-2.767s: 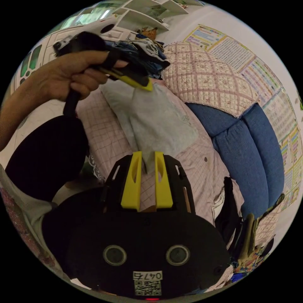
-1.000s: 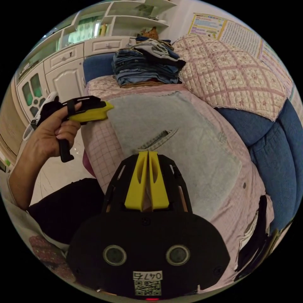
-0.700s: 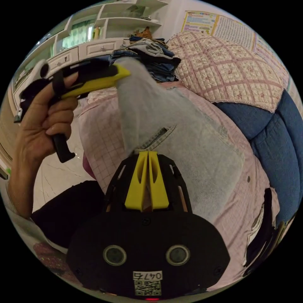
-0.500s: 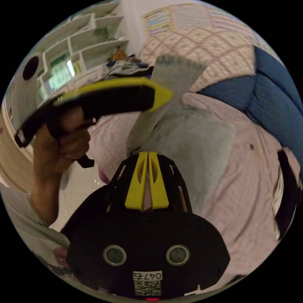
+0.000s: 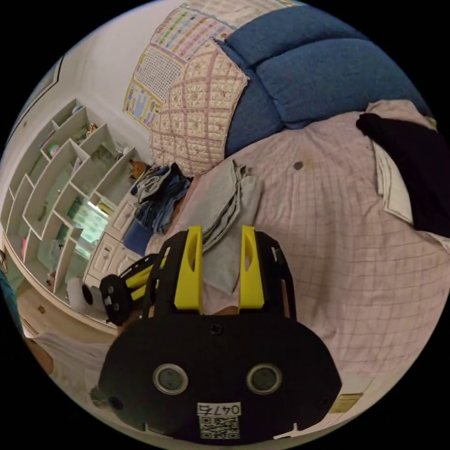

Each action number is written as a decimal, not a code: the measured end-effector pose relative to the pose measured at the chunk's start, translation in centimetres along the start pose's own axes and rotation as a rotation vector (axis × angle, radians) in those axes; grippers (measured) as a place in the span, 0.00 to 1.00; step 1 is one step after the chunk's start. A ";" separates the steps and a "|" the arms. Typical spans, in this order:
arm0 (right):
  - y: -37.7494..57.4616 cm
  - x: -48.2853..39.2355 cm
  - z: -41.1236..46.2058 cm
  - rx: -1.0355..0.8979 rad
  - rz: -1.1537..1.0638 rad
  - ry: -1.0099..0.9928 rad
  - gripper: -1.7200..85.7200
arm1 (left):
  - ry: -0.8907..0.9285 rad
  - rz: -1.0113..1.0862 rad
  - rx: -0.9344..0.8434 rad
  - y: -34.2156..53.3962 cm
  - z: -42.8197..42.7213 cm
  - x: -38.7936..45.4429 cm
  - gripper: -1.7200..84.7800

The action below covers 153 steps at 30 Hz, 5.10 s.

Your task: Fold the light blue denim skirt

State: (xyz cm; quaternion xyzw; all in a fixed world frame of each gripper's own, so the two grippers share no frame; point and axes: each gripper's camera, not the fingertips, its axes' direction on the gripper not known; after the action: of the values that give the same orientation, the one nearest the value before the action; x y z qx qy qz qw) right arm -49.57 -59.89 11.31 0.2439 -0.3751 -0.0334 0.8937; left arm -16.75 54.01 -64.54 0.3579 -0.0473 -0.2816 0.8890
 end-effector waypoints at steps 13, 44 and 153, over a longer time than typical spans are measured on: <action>-0.8 0.5 6.9 -0.066 -0.198 0.163 0.03 | -0.061 -0.076 0.102 8.8 8.0 8.6 0.04; 8.8 4.0 5.4 -0.035 -0.137 0.169 0.02 | 0.008 -0.453 0.029 18.1 17.8 9.1 0.15; -5.3 11.1 72.1 -0.857 -0.979 -0.358 0.03 | 0.402 -1.091 0.458 -27.1 -17.1 -22.8 0.05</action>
State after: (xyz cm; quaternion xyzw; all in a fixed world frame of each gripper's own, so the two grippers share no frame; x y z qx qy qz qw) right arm -90.49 -96.84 59.38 0.0006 -0.3172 -0.6203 0.7174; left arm -43.62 60.72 -92.47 0.5580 0.2514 -0.6048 0.5096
